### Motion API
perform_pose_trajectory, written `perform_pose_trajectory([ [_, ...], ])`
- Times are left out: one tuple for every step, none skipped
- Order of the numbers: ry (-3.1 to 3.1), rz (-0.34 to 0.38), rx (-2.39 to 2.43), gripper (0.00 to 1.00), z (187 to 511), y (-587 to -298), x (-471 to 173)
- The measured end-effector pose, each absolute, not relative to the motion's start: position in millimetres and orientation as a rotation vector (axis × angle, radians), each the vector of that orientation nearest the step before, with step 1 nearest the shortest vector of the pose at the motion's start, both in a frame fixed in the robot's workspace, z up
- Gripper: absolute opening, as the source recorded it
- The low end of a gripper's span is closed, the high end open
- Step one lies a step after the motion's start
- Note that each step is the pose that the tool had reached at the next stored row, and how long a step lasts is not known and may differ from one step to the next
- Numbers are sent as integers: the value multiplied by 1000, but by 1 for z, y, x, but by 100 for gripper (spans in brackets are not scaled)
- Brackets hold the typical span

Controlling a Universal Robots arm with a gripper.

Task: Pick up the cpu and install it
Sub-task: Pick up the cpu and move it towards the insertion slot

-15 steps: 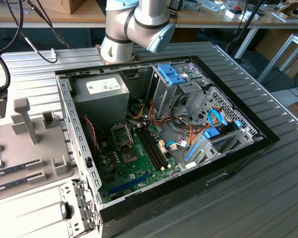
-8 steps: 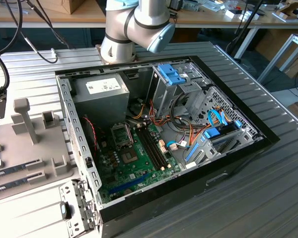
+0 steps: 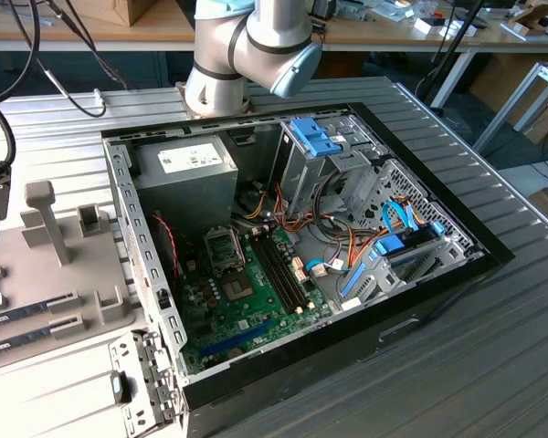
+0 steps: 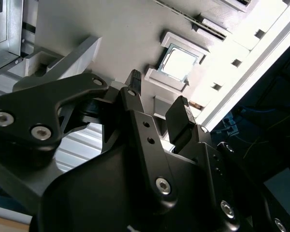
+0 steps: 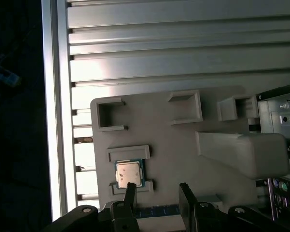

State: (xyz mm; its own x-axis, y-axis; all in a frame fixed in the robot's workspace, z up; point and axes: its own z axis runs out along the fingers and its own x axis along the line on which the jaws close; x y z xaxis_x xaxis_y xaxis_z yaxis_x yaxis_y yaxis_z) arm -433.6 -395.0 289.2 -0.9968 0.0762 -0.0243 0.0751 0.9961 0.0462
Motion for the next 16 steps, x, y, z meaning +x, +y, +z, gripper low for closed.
perform_pose_trajectory([
  [3113,70,118,48,289,-395,-434],
  [3113,70,118,48,289,-395,-434],
  [3113,70,118,48,289,-395,-434],
  [3113,70,118,48,288,-395,-434],
  [3113,70,118,48,288,-395,-434],
  [3113,70,118,48,288,-395,-434],
  [3113,70,118,48,288,-395,-434],
  [3113,70,118,48,288,-395,-434],
  [3112,70,118,48,288,-395,-434],
  [3113,70,118,48,288,-395,-434],
  [3112,70,118,48,287,-395,-434],
  [3113,71,118,48,287,-395,-434],
  [3113,70,118,48,287,-395,-435],
  [3113,70,118,48,287,-395,-435],
  [3112,70,118,48,287,-395,-435],
  [3112,70,118,48,286,-395,-435],
])
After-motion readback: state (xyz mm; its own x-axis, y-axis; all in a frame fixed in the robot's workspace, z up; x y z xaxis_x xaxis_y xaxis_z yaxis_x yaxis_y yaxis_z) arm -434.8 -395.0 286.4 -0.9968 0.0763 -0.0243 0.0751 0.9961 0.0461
